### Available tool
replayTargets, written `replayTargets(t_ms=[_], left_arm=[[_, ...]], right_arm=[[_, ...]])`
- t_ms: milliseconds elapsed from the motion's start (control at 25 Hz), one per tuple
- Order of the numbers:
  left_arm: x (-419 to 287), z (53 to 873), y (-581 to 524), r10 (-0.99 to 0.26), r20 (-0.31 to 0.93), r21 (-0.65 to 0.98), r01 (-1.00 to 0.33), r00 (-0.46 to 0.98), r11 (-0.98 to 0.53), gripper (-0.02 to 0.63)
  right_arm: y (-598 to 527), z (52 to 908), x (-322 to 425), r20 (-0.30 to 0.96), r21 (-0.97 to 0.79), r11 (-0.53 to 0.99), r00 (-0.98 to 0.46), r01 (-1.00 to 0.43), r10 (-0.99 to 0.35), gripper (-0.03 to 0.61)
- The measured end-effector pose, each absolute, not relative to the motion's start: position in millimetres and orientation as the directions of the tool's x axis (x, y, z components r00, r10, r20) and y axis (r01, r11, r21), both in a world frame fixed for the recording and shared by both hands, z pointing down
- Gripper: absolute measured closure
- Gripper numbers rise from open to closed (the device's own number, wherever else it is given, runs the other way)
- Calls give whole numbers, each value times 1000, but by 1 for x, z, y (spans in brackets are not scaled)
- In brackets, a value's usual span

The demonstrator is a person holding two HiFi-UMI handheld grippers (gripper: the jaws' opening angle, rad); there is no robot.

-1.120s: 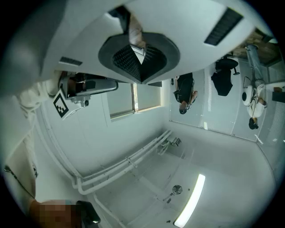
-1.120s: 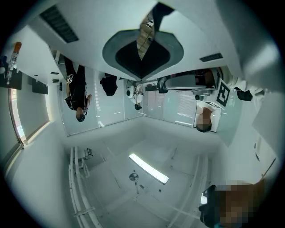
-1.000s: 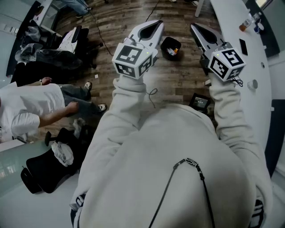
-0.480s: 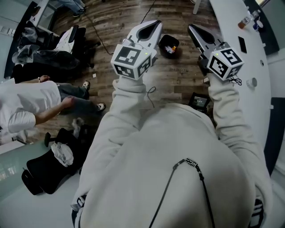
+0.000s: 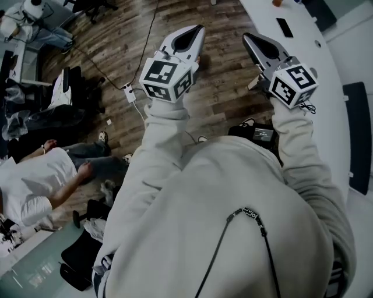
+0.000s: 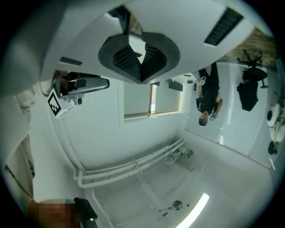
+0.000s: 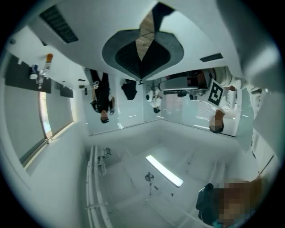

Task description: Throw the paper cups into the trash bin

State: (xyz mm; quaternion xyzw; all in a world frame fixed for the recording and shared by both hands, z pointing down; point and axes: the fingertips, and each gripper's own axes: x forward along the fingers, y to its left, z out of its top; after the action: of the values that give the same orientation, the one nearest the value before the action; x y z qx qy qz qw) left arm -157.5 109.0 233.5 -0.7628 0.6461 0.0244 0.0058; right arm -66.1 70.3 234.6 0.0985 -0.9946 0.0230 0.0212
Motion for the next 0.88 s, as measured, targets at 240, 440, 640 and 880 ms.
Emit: replayTargets(t_ms=[240,440,640,880], left_arm=[[-37,216,-8,-928,-41,-15,-929,370,-370,612],[57,204,-75,-859,-51,-46,-861,509,-507,613],[153,191,-115,-755,-69,-47,-759,652,-650,613],[203,199,-149,-717,-39,-54,-718,696,-694,614]], right_arm=[[-47,206,97,-15,-50,874,-874,-484,-485,560],[-95,180,209,-39,-3,763,-763,-646,-645,560],[-108,180,295,-34,-10,659,-659,-752,-752,560],[-139,188,335,-22,-22,638,-637,-770,-770,560]])
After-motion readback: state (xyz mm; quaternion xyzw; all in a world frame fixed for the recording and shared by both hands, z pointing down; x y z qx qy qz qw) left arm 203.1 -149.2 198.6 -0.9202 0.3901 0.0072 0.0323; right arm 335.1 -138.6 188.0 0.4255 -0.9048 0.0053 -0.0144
